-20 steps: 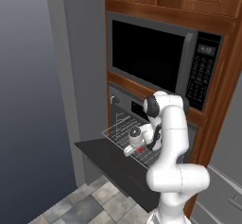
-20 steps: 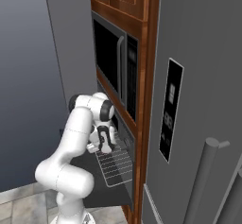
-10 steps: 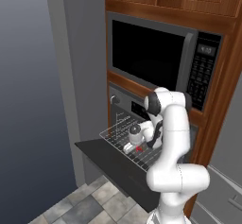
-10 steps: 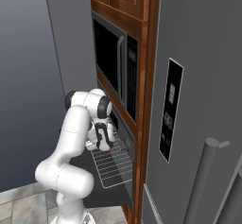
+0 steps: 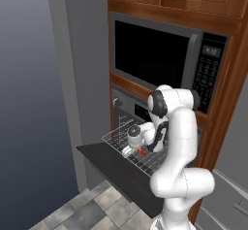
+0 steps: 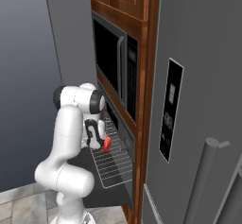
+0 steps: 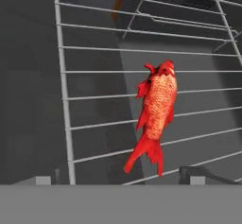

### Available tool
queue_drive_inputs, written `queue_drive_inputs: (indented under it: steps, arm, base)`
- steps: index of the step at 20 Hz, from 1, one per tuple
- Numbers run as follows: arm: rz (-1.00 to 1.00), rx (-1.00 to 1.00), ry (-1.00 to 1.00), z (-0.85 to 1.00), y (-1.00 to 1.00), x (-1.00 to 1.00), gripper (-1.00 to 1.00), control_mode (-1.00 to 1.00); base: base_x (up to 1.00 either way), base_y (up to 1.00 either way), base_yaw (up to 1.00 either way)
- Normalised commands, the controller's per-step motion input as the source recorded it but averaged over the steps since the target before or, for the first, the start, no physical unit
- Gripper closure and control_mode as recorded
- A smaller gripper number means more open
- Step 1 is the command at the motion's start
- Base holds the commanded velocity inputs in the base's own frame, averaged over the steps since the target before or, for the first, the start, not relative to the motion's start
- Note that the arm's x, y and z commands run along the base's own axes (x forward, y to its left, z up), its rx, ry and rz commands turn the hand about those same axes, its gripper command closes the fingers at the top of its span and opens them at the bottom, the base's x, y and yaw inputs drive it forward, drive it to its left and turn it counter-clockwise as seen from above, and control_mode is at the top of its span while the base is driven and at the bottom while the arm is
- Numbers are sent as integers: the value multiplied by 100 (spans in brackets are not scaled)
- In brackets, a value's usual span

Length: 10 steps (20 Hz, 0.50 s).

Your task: Place the fish on the rack of the oven, and slide the rack back inside. Close the oven door.

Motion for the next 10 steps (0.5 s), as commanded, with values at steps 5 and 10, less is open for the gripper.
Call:
queue_drive_inputs:
  steps: [5, 10]
  arm:
    - [0, 1, 0, 62, 51, -51, -100, -100]
    - [0, 10, 9, 53, 32, -36, -100, -100]
  base:
    - [0, 0, 0]
    - [0, 0, 0]
